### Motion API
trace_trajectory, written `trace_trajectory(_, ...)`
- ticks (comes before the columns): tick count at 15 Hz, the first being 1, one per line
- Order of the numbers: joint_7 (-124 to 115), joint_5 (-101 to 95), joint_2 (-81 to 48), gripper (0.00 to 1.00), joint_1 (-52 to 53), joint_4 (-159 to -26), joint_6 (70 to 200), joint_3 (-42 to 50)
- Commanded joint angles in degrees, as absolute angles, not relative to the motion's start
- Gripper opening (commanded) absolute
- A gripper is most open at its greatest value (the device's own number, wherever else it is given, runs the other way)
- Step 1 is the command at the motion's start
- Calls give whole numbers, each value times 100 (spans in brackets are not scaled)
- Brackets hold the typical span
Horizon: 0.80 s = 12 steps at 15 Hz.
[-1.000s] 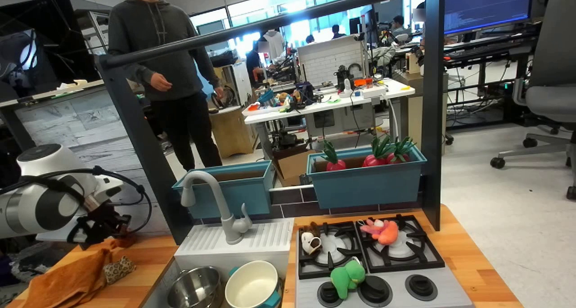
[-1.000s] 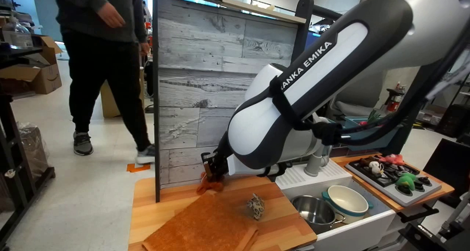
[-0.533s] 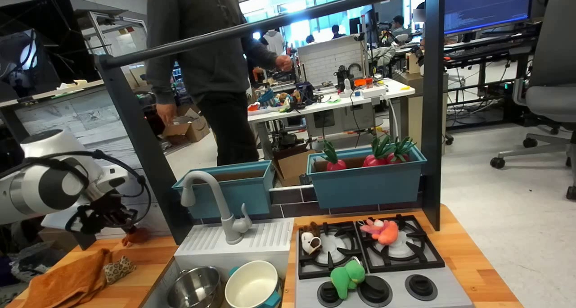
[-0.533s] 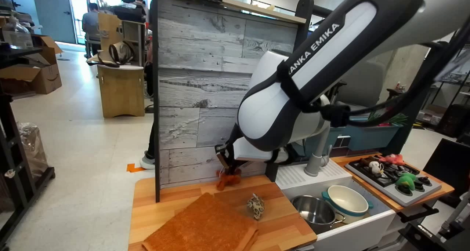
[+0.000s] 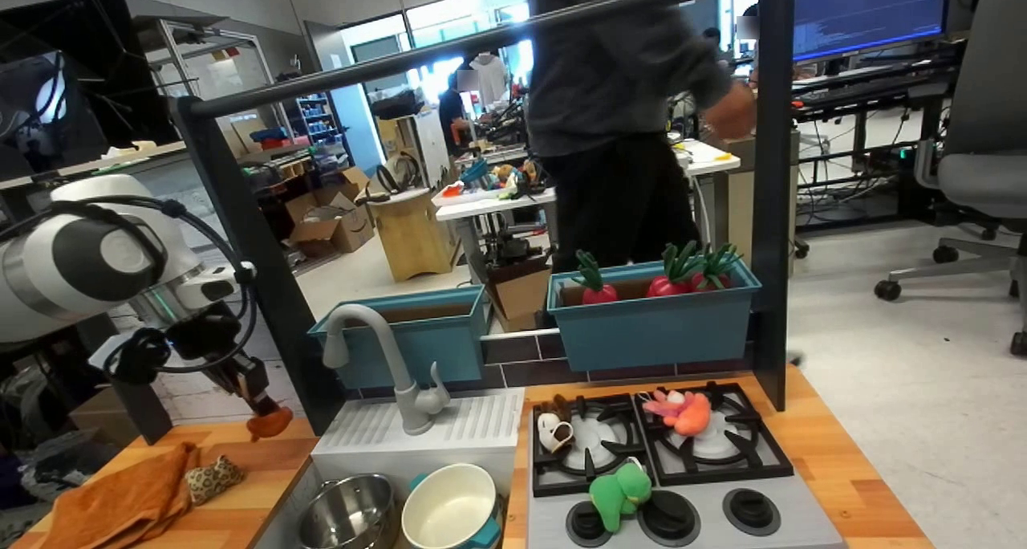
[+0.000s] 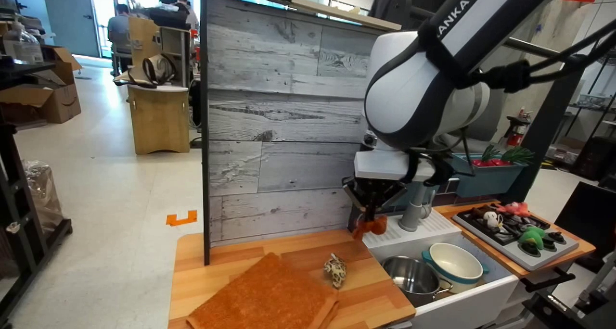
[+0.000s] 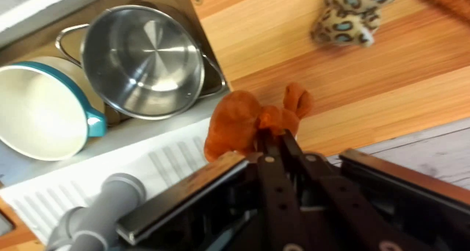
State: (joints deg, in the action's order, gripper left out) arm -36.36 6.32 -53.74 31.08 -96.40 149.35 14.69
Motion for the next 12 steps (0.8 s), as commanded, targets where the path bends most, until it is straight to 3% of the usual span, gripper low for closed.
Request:
trace_trajectory(1, -4371, 439, -5571, 2, 2703, -9394, 14478, 1523)
trace_trajectory(9, -5024, -26, -5891, 2, 2363, -9364, 14378, 1496)
trace_trajectory(10, -4991, -73, -5880, 32, 2341, -9386, 14441, 1451)
trace_trajectory(11, -4968, -107, -5854, 33, 2326, -9419, 14498, 1416)
trace_trajectory(12, -4867, -135, -5789, 40, 2309, -9466, 14545, 1363)
